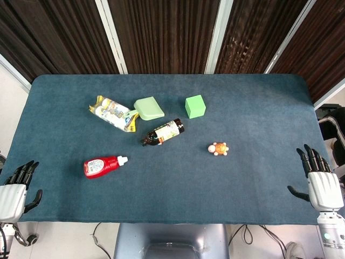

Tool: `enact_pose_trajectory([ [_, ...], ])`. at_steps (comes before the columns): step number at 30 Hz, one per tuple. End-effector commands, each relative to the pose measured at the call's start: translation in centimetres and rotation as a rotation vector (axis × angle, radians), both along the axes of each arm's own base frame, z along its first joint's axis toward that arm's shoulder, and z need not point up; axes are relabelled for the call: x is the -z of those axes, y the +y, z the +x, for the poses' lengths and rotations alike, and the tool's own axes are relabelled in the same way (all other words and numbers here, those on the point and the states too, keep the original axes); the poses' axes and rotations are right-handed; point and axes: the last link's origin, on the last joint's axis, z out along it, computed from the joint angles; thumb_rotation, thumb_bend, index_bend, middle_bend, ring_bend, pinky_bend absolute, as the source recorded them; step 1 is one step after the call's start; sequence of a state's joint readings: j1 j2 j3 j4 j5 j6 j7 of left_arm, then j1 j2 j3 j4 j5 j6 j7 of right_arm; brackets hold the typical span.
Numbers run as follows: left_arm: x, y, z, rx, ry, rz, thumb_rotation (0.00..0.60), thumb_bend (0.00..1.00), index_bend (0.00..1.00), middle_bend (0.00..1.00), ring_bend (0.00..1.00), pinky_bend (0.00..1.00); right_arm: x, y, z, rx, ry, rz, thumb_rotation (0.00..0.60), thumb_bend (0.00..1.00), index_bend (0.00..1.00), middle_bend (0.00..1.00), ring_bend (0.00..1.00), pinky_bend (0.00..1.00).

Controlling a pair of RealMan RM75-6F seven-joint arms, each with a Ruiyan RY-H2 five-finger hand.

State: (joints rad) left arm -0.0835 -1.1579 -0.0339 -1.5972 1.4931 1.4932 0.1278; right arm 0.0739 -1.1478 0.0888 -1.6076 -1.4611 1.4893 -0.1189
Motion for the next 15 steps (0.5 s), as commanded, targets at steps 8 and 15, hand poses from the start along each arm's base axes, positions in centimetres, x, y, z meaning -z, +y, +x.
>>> enact_pose_trajectory([
  [8, 0.1, -0.5, -0.9, -0.024, -0.017, 0.018, 0.6, 0.41, 0.09, 0.08, 0.11, 0.32, 1.5, -2.9, -0.2, -0.012, -0.013, 0.0, 0.6, 0.16, 0.15, 0.1, 0.38, 0.36],
  [15, -0.2, -0.8, -1.4, -0.036, -0.048, 0.033, 0.6, 0.41, 0.09, 0.08, 0.11, 0.32, 4.3, -8.1, 0.6, 0.009, -0.048, 0.102, 0.6, 0.16, 0.31, 0.25, 0.88, 0.82],
])
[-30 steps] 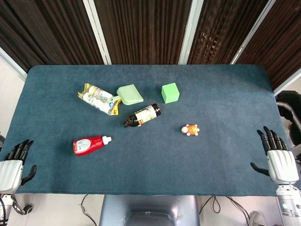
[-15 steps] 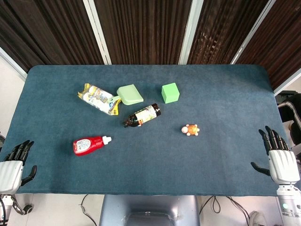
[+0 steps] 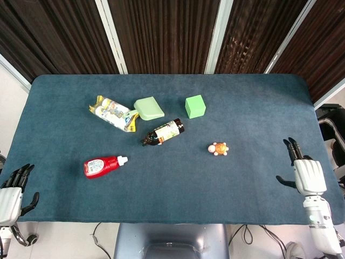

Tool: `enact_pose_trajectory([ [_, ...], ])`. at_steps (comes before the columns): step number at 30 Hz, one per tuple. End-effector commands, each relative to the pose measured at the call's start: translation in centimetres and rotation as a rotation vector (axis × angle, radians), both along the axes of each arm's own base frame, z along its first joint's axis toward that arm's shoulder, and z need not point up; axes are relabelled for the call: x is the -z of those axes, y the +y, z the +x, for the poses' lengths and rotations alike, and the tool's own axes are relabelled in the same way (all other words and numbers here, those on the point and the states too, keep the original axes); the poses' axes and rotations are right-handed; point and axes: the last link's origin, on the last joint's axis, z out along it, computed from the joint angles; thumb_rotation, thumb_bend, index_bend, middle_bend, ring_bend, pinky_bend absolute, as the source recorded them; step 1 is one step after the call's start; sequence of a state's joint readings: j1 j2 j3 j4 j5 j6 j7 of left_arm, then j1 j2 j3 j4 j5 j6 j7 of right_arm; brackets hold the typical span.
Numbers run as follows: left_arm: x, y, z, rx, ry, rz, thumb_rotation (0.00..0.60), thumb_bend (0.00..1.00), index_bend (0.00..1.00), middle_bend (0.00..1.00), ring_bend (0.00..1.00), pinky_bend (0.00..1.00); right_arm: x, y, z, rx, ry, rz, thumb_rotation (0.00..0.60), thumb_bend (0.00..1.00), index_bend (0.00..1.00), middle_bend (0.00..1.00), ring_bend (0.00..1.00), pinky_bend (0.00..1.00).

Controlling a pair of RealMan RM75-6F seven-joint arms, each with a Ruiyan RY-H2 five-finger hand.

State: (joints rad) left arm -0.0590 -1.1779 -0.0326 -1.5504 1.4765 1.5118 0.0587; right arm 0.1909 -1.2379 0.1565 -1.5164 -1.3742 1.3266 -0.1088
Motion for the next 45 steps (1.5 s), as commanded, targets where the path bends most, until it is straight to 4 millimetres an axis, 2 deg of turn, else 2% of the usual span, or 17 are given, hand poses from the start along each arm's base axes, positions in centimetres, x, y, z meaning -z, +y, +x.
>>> enact_pose_trajectory([
  [1, -0.1, -0.1, -0.1, -0.002, -0.007, 0.006, 0.6, 0.41, 0.09, 0.08, 0.11, 0.32, 1.9, -3.6, 0.7, -0.002, -0.011, 0.061, 0.6, 0.16, 0.33, 0.26, 0.9, 0.84],
  [9, 0.2, -0.2, -0.4, -0.001, -0.017, -0.012, 0.6, 0.41, 0.09, 0.08, 0.11, 0.33, 5.6, -7.5, 2.2, -0.055, -0.05, 0.146, 0.6, 0.16, 0.41, 0.33, 0.98, 0.94],
  [26, 0.2, -0.3, -1.2, -0.021, -0.036, -0.011, 0.6, 0.41, 0.1, 0.08, 0.11, 0.33, 12.5, -14.0, 4.4, -0.047, -0.1, 0.2, 0.6, 0.19, 0.48, 0.38, 1.0, 0.97],
  [40, 0.0, -0.5, -1.9, -0.042, -0.044, -0.007, 0.6, 0.41, 0.1, 0.08, 0.11, 0.33, 16.5, -15.2, 5.9, -0.059, -0.148, 0.274, 0.6, 0.21, 0.53, 0.42, 1.0, 0.98],
  [45, 0.0, -0.7, -2.3, -0.057, -0.053, -0.004, 0.6, 0.41, 0.1, 0.08, 0.11, 0.33, 17.0, -15.2, 6.3, -0.084, -0.156, 0.262, 0.6, 0.24, 0.62, 0.48, 1.0, 1.0],
])
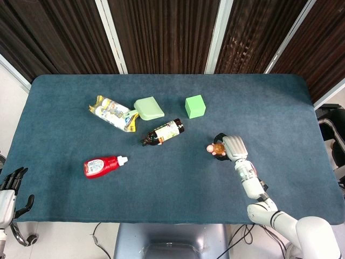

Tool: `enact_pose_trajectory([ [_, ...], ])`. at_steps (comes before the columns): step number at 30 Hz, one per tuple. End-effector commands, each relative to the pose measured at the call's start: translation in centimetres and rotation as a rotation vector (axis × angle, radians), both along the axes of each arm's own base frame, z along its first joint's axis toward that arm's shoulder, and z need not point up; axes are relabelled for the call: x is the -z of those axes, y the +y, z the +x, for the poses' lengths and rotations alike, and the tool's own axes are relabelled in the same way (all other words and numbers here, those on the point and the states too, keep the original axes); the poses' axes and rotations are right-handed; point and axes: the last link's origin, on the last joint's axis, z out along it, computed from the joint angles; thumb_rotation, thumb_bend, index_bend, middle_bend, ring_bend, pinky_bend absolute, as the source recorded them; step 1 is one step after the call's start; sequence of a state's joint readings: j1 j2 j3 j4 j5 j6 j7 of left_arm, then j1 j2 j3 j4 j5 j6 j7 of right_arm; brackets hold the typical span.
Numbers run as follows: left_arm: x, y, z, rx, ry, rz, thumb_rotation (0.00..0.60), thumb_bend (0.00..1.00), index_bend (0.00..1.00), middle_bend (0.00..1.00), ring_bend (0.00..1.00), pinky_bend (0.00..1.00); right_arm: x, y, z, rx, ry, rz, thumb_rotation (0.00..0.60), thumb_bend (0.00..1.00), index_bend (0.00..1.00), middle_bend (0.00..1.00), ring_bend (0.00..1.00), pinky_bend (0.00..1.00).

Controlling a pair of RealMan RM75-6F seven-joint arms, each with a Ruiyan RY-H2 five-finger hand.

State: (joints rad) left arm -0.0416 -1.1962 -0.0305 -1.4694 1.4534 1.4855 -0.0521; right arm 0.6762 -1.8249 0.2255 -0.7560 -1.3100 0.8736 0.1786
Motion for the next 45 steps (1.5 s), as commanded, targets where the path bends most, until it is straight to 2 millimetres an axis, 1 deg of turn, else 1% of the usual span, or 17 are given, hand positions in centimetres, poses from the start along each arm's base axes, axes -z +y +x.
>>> enact_pose_trajectory([
  [1, 0.0, -0.1, -0.2, -0.007, -0.003, 0.0, 0.6, 0.41, 0.1, 0.08, 0.11, 0.33, 0.2, 0.0, 0.2, -0.017, -0.004, -0.01, 0.6, 0.25, 0.64, 0.5, 1.0, 1.0],
  [4, 0.1, -0.1, -0.3, -0.011, -0.007, -0.001, 0.6, 0.41, 0.1, 0.08, 0.11, 0.33, 0.2, 0.1, 0.1, -0.023, -0.003, -0.023, 0.6, 0.32, 0.72, 0.56, 1.0, 1.0],
  [9, 0.1, 0.0, -0.3, -0.009, -0.004, -0.002, 0.6, 0.41, 0.1, 0.08, 0.11, 0.33, 0.0, 0.0, -0.1, -0.019, -0.021, -0.054, 0.6, 0.32, 0.82, 0.65, 1.0, 1.0],
  [15, 0.2, 0.1, -0.2, -0.009, 0.001, -0.006, 0.6, 0.41, 0.1, 0.08, 0.11, 0.33, -0.5, -0.1, -0.5, -0.019, -0.002, -0.082, 0.6, 0.32, 0.84, 0.71, 1.0, 1.0],
  [22, 0.3, 0.3, 0.0, -0.005, 0.008, -0.016, 0.6, 0.41, 0.1, 0.08, 0.11, 0.33, -1.0, -0.1, -0.6, -0.024, 0.011, -0.094, 0.6, 0.32, 0.83, 0.72, 1.0, 1.0],
  [23, 0.4, 0.3, 0.0, -0.004, 0.008, -0.017, 0.6, 0.41, 0.1, 0.08, 0.11, 0.33, -1.0, -0.1, -0.8, -0.019, 0.018, -0.082, 0.6, 0.32, 0.81, 0.71, 1.0, 1.0],
  [25, 0.4, 0.4, 0.1, -0.005, 0.009, -0.018, 0.6, 0.41, 0.1, 0.08, 0.11, 0.33, -1.0, -0.1, -1.3, 0.002, 0.037, -0.038, 0.6, 0.32, 0.7, 0.64, 1.0, 1.0],
  [27, 0.4, 0.4, 0.1, -0.006, 0.01, -0.019, 0.6, 0.41, 0.1, 0.08, 0.12, 0.33, -1.1, 0.0, -1.6, 0.011, 0.054, 0.001, 0.6, 0.32, 0.52, 0.5, 0.99, 0.96],
  [28, 0.4, 0.4, 0.1, -0.006, 0.01, -0.019, 0.6, 0.41, 0.1, 0.08, 0.12, 0.33, -1.1, 0.0, -1.8, 0.015, 0.065, 0.016, 0.6, 0.32, 0.46, 0.46, 0.98, 0.95],
  [30, 0.4, 0.4, 0.1, -0.005, 0.011, -0.018, 0.6, 0.41, 0.11, 0.08, 0.12, 0.33, -1.2, 0.1, -2.1, 0.022, 0.089, 0.04, 0.6, 0.27, 0.27, 0.35, 0.94, 0.9],
  [31, 0.4, 0.4, 0.1, -0.005, 0.011, -0.017, 0.6, 0.41, 0.11, 0.08, 0.12, 0.33, -1.3, 0.1, -2.1, 0.022, 0.096, 0.045, 0.6, 0.25, 0.22, 0.32, 0.93, 0.89],
  [33, 0.4, 0.4, 0.1, -0.006, 0.012, -0.017, 0.6, 0.41, 0.11, 0.08, 0.12, 0.33, -2.6, 0.0, -3.4, 0.034, 0.119, 0.035, 0.6, 0.18, 0.1, 0.25, 0.9, 0.86],
  [34, 0.5, 0.4, 0.1, -0.007, 0.011, -0.017, 0.6, 0.41, 0.11, 0.08, 0.12, 0.33, -2.8, 0.0, -3.4, 0.025, 0.117, 0.035, 0.6, 0.16, 0.07, 0.23, 0.9, 0.86],
  [35, 0.5, 0.4, 0.1, -0.008, 0.011, -0.018, 0.6, 0.41, 0.11, 0.08, 0.12, 0.33, -4.7, -0.1, -5.4, 0.044, 0.141, 0.016, 0.6, 0.15, 0.05, 0.22, 0.9, 0.85],
  [37, 0.6, 0.3, 0.0, -0.011, 0.012, -0.019, 0.6, 0.41, 0.11, 0.08, 0.12, 0.33, -5.2, -0.1, -5.5, 0.017, 0.119, 0.02, 0.6, 0.13, 0.05, 0.22, 0.89, 0.85],
  [41, 0.6, 0.4, 0.0, -0.013, 0.013, -0.02, 0.6, 0.41, 0.11, 0.08, 0.12, 0.33, -5.6, 0.1, -5.4, -0.027, 0.085, 0.012, 0.6, 0.13, 0.17, 0.22, 0.9, 0.85],
  [45, 0.7, 0.4, 0.0, -0.008, 0.015, -0.021, 0.6, 0.41, 0.11, 0.08, 0.12, 0.33, -5.8, 0.3, -5.4, -0.058, 0.092, 0.0, 0.6, 0.13, 0.23, 0.22, 0.9, 0.85],
])
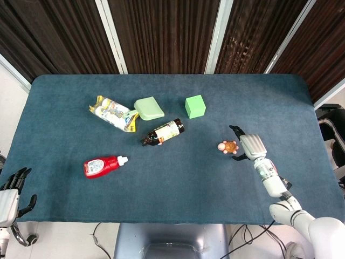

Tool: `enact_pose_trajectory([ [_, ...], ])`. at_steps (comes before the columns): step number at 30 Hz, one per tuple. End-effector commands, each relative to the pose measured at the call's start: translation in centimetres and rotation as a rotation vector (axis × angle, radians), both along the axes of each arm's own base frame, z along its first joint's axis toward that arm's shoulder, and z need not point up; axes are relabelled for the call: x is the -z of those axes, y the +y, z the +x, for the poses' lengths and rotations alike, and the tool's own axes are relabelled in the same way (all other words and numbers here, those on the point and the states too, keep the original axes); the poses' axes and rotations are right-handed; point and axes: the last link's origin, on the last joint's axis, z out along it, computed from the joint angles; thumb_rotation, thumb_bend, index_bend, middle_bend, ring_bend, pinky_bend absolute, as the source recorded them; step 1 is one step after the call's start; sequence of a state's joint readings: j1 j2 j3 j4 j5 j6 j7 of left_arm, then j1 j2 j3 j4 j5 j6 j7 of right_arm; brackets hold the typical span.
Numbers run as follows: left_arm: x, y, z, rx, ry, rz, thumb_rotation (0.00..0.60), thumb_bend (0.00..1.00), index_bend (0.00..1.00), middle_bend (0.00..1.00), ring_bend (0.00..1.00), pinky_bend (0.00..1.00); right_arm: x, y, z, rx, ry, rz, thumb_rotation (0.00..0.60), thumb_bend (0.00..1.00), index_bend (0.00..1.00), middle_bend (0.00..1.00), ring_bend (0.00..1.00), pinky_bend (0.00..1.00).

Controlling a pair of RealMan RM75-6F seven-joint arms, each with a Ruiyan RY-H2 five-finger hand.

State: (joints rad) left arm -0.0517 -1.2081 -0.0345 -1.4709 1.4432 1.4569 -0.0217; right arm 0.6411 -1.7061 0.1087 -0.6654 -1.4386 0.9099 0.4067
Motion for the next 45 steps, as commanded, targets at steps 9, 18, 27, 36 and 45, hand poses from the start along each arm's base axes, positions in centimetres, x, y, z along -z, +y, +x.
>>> enact_pose_trajectory([
  [9, 0.1, 0.0, 0.0, 0.0, 0.003, -0.004, 0.6, 0.41, 0.11, 0.08, 0.12, 0.33, -0.3, 0.5, 0.0, -0.033, -0.019, -0.019, 0.6, 0.13, 0.37, 0.29, 0.94, 0.89],
  [18, 0.1, -0.3, -0.1, -0.003, 0.005, -0.003, 0.6, 0.41, 0.11, 0.08, 0.12, 0.33, 0.7, 0.0, 0.1, -0.019, -0.017, -0.034, 0.6, 0.13, 0.51, 0.39, 0.99, 0.94],
  [27, 0.1, -0.4, -0.3, -0.01, 0.005, -0.001, 0.6, 0.41, 0.11, 0.08, 0.12, 0.33, 1.1, 0.1, 0.0, -0.022, -0.017, -0.031, 0.6, 0.23, 0.65, 0.5, 1.0, 0.97],
  [36, 0.0, -0.4, -0.3, -0.013, 0.006, 0.003, 0.6, 0.41, 0.11, 0.08, 0.12, 0.33, 0.9, 0.1, -0.1, -0.035, -0.054, -0.063, 0.6, 0.62, 0.81, 0.64, 1.0, 1.0],
  [45, 0.1, -0.5, -0.2, -0.011, 0.007, -0.003, 0.6, 0.41, 0.11, 0.08, 0.12, 0.33, 0.3, 0.1, 0.0, -0.056, -0.083, -0.083, 0.6, 0.78, 0.83, 0.66, 1.0, 1.0],
])
